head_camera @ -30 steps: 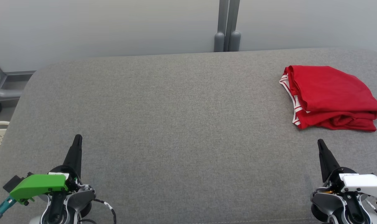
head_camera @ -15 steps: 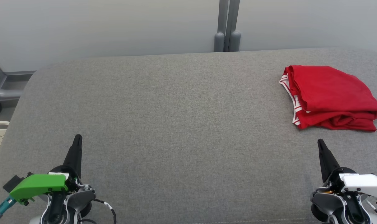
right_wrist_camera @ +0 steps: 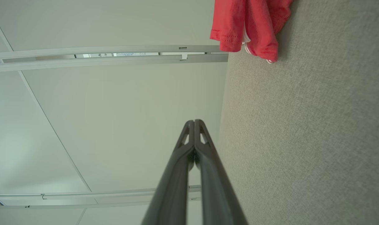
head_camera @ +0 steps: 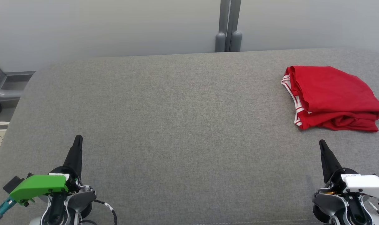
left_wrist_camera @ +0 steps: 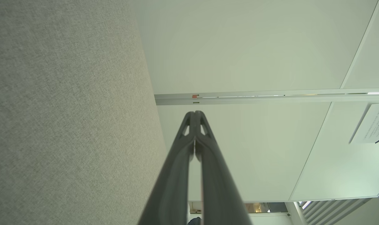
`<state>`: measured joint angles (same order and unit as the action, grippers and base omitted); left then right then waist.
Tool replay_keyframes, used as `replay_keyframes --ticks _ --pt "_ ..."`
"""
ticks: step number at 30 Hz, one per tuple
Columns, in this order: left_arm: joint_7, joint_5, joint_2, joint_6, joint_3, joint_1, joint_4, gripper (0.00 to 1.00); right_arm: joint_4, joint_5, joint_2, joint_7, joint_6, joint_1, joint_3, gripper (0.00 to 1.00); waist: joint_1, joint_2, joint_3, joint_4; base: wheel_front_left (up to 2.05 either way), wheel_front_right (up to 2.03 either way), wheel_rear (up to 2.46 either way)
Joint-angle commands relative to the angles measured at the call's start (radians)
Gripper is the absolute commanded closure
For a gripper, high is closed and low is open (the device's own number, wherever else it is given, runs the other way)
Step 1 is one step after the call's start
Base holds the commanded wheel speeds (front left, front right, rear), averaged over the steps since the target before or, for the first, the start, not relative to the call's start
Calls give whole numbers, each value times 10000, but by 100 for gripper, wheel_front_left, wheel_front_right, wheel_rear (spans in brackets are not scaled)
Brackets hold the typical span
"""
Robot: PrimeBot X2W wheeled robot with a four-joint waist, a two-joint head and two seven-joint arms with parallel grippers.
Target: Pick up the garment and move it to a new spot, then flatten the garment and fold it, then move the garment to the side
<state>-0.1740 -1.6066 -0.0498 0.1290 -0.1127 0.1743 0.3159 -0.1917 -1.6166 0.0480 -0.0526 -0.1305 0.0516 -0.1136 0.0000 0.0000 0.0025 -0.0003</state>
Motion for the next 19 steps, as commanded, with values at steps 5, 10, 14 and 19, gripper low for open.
replay_keyframes --ticks 5,10,14,19 --pt "4 16 7 49 -23 115 1 100 42 -42 42 -43 -4 85 -17 100 0 0 0 0 0 0 0" --pt "4 16 7 49 -23 115 0 100 42 -42 42 -43 -4 85 -17 100 0 0 0 0 0 0 0" --pt "4 16 7 49 -22 115 0 100 42 -42 42 -43 -4 85 -17 100 0 0 0 0 0 0 0" --pt "5 15 7 49 -22 115 0 100 42 -42 42 -43 -4 85 -17 100 0 0 0 0 0 0 0"
